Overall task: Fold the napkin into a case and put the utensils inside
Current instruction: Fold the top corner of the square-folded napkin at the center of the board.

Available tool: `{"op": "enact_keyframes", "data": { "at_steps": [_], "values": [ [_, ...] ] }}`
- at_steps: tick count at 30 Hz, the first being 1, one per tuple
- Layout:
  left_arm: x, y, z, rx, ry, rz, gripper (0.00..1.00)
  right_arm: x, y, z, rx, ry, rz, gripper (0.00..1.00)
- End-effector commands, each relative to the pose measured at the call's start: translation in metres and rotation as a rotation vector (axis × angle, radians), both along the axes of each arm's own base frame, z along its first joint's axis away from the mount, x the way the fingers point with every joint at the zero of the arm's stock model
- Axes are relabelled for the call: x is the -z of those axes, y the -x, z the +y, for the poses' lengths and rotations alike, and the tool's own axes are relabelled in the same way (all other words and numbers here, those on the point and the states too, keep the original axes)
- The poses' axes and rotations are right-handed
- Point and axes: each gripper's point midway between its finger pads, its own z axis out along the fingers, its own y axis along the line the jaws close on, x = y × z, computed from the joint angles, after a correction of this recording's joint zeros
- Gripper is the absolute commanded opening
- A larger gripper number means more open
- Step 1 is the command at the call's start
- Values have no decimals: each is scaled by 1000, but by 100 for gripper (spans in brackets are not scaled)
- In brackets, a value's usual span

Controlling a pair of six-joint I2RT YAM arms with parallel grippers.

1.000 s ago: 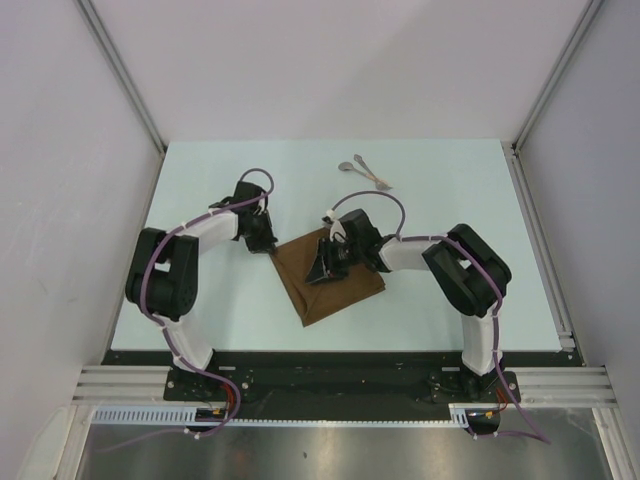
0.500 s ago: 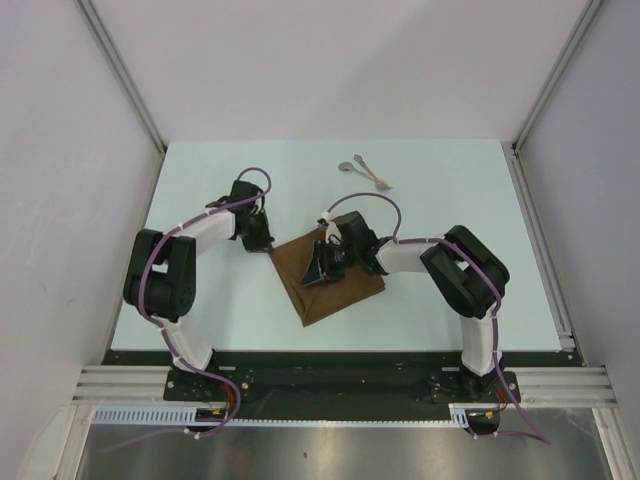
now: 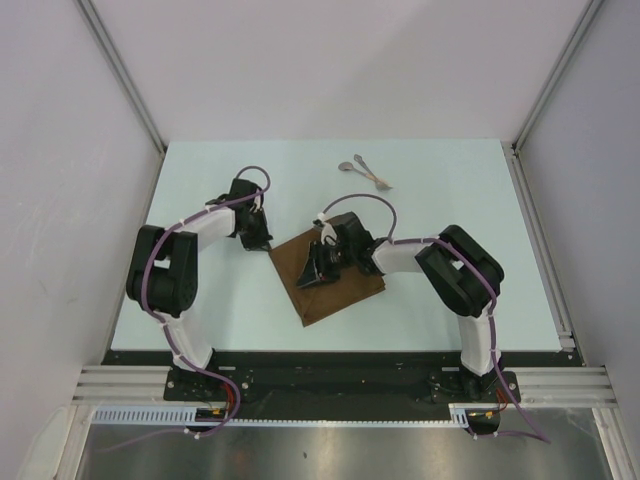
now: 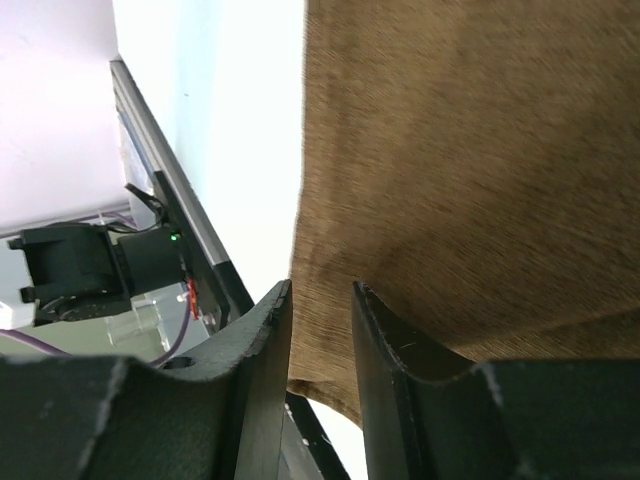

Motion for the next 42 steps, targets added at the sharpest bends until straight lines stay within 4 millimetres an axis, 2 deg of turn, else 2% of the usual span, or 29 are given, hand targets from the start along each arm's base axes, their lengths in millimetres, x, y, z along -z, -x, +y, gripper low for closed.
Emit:
{"op": "enact_keyframes", "data": {
  "at_steps": [1, 5, 16, 19, 23, 27, 32, 34, 37, 39, 42],
  "values": [
    [-4, -8, -2, 16, 8, -25, 0, -27, -11, 17, -18, -65, -62, 35],
    [-1, -8, -2, 12, 6, -22, 0, -22, -6, 23, -34, -68, -46, 35],
    [6, -11, 2, -4, -18, -8, 0, 9, 52, 21, -106, -44, 24, 33],
    [9, -11, 1, -5, -15, 1, 0, 11, 54, 19, -107, -42, 35, 33],
    [7, -11, 1, -7, -15, -3, 0, -10, 50, 22, -108, -55, -17, 32],
    [8, -10, 2, -8, -16, -2, 0, -18, 53, 20, -117, -52, -29, 32],
    [9, -9, 2, -10, -14, 2, 0, 2, 66, 14, -122, -37, 20, 32],
    [10, -10, 2, -10, -18, 1, 0, 19, 76, 6, -121, -8, 38, 32],
    [10, -11, 3, -10, -25, 2, 0, 31, 86, -3, -120, 9, 62, 32],
    [11, -11, 3, -10, -26, 5, 0, 30, 89, -4, -123, 10, 62, 32],
    [9, -12, 3, -10, -25, 1, 0, 16, 83, -3, -135, 12, 14, 31]
  ]
}}
